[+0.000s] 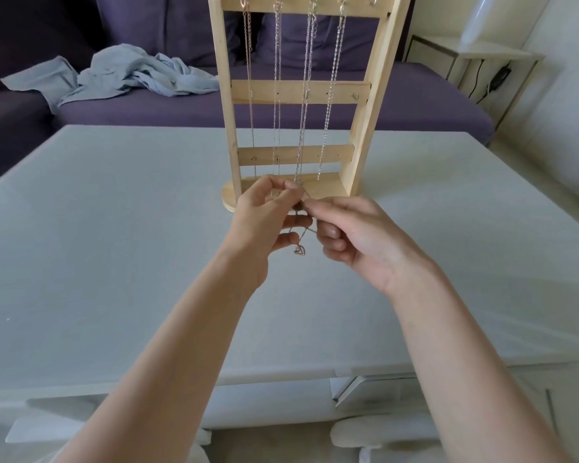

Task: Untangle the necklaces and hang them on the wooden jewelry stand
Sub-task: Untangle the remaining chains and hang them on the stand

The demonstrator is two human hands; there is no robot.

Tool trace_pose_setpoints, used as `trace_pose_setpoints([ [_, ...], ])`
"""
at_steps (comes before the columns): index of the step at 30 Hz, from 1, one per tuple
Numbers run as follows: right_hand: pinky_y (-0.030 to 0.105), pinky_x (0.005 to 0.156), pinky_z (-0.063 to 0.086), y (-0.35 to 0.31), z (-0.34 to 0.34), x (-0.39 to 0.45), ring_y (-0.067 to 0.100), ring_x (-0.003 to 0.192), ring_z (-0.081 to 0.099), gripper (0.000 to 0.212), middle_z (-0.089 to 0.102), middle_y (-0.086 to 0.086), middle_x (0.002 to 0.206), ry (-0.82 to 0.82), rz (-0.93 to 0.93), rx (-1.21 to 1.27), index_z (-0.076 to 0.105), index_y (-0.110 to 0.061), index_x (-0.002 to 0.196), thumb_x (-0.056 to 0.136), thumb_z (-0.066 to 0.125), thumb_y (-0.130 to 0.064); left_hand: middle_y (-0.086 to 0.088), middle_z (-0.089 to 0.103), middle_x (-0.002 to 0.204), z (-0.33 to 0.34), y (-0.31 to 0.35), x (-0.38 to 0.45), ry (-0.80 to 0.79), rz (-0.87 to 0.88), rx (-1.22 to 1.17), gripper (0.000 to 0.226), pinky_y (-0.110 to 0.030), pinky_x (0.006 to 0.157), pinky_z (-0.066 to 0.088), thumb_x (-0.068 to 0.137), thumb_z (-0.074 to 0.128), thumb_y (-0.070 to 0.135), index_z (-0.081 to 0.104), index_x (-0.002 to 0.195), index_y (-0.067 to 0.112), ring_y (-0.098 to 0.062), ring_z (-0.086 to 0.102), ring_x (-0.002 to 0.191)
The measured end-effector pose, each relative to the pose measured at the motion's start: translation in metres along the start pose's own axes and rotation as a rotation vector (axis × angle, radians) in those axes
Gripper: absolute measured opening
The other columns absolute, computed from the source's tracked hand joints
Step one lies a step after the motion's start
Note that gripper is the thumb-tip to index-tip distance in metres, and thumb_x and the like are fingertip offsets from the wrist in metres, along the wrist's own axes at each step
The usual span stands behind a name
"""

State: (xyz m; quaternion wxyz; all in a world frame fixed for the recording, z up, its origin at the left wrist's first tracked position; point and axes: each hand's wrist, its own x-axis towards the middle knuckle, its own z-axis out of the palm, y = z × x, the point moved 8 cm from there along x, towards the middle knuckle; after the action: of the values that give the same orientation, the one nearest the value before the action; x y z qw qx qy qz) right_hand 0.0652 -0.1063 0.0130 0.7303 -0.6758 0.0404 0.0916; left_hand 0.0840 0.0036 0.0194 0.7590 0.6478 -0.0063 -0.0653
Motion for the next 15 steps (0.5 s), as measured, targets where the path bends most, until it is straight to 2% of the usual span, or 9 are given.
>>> trace_pose_setpoints([
  [4, 0.017, 0.037, 0.025, 0.001, -0.014, 0.000, 0.008, 0.038, 0.033, 0.013, 0.045, -0.005, 0.046, 0.177, -0.012, 0.085, 0.056, -0.013, 0.077, 0.090, 0.059, -0.012, 0.004, 0.058, 0.073, 0.001, 0.000, -0.001, -0.006, -0.001, -0.017, 0.015, -0.015, 0.046, 0.043, 0.093, 0.056, 0.015, 0.052, 0.079, 0.020, -0.005, 0.061, 0.056],
  [9, 0.015, 0.035, 0.024, -0.007, -0.031, -0.004, 0.006, 0.032, 0.032, 0.009, 0.040, -0.011, 0.036, 0.436, -0.146, -0.088, 0.054, -0.015, 0.081, 0.090, 0.056, -0.013, 0.002, 0.062, 0.070, 0.021, -0.011, -0.006, -0.184, -0.112, -0.048, 0.011, -0.016, 0.052, 0.049, 0.092, 0.058, 0.012, 0.056, 0.081, 0.013, -0.009, 0.064, 0.060],
  [12, 0.016, 0.036, 0.025, -0.011, -0.035, -0.006, 0.007, 0.034, 0.031, 0.014, 0.037, -0.011, 0.036, 0.497, -0.214, -0.099, 0.053, -0.018, 0.077, 0.090, 0.057, -0.015, 0.002, 0.064, 0.064, 0.026, -0.013, -0.007, -0.239, -0.149, -0.085, 0.009, -0.016, 0.057, 0.052, 0.091, 0.059, 0.008, 0.058, 0.082, 0.011, -0.010, 0.063, 0.062],
  [15, 0.019, 0.043, 0.032, -0.018, -0.036, -0.008, 0.007, 0.039, 0.037, 0.016, 0.043, -0.009, 0.041, 0.505, -0.276, -0.105, 0.054, -0.020, 0.073, 0.088, 0.061, -0.015, 0.002, 0.065, 0.070, 0.020, -0.012, -0.003, -0.182, -0.152, -0.121, 0.011, -0.016, 0.057, 0.052, 0.089, 0.060, 0.006, 0.058, 0.082, 0.013, -0.011, 0.065, 0.067],
])
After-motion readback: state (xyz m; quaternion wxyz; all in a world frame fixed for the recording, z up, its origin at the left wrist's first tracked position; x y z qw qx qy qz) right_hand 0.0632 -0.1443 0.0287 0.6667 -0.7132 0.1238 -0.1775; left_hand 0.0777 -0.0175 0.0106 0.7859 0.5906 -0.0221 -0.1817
